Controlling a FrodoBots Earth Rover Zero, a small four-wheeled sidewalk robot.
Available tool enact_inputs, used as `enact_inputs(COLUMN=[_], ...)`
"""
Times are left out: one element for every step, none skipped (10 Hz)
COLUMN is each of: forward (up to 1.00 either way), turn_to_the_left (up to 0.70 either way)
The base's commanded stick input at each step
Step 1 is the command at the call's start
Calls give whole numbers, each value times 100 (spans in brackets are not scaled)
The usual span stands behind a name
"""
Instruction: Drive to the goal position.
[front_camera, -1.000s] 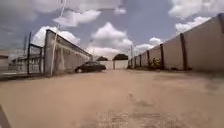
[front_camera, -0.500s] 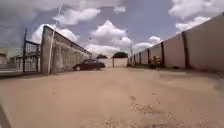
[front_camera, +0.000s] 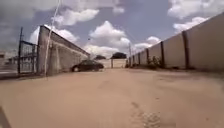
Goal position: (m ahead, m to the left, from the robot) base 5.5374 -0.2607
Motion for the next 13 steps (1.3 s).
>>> enact_inputs(forward=[60,60,60,60,60,60,60,60,60,60,60,60,60], turn_to_the_left=[0,0,0,0,0,0,0,0,0,0,0,0,0])
